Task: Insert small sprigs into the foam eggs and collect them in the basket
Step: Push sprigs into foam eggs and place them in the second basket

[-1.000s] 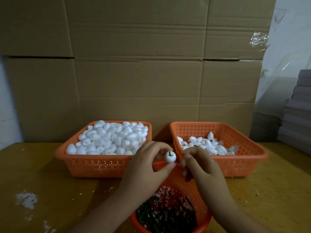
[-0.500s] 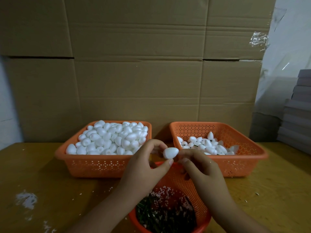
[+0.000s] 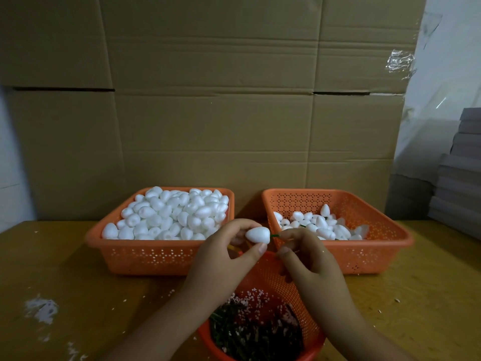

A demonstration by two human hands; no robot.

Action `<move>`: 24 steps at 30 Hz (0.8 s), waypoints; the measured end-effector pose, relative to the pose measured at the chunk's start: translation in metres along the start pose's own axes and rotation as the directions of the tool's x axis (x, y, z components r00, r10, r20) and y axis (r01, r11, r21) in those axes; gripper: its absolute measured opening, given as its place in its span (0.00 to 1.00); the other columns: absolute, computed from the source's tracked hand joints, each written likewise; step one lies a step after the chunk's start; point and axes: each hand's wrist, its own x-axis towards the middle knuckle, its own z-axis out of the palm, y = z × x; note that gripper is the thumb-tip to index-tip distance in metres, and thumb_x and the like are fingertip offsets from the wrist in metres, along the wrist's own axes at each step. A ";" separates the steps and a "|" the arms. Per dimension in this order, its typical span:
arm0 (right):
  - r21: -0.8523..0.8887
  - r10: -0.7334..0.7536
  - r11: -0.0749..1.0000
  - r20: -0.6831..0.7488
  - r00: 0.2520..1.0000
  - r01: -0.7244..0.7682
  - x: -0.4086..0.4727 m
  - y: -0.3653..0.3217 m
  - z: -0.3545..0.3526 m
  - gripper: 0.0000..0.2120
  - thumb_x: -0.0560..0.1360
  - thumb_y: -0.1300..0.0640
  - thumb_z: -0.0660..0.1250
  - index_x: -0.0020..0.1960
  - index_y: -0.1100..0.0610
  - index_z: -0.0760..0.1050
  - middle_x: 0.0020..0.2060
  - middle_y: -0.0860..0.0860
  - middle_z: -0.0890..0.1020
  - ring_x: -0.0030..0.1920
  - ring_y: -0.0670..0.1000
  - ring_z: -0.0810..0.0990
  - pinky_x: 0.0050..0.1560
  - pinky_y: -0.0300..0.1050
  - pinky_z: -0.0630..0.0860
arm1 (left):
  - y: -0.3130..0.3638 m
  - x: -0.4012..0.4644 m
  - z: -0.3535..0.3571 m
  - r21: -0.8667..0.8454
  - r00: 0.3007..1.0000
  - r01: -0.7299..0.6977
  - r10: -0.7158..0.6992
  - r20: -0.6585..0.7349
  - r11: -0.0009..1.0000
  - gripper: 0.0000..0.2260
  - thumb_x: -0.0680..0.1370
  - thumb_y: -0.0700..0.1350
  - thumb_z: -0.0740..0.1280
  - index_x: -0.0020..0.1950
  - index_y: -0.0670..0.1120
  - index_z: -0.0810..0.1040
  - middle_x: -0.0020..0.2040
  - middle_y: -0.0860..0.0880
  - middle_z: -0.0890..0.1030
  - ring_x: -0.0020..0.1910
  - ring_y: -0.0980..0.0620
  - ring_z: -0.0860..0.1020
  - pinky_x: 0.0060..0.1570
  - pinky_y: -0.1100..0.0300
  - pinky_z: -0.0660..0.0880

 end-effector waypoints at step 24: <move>-0.185 0.005 0.983 0.108 0.994 0.015 -0.001 0.003 0.000 0.16 0.77 0.59 0.65 0.50 0.35 0.74 0.36 0.52 0.81 0.34 0.50 0.79 0.39 0.55 0.78 | 0.001 0.000 -0.001 0.037 0.999 -0.028 0.028 -0.015 0.999 0.11 0.75 0.50 0.72 0.53 0.63 0.79 0.47 0.62 0.80 0.48 0.59 0.78 0.42 0.68 0.74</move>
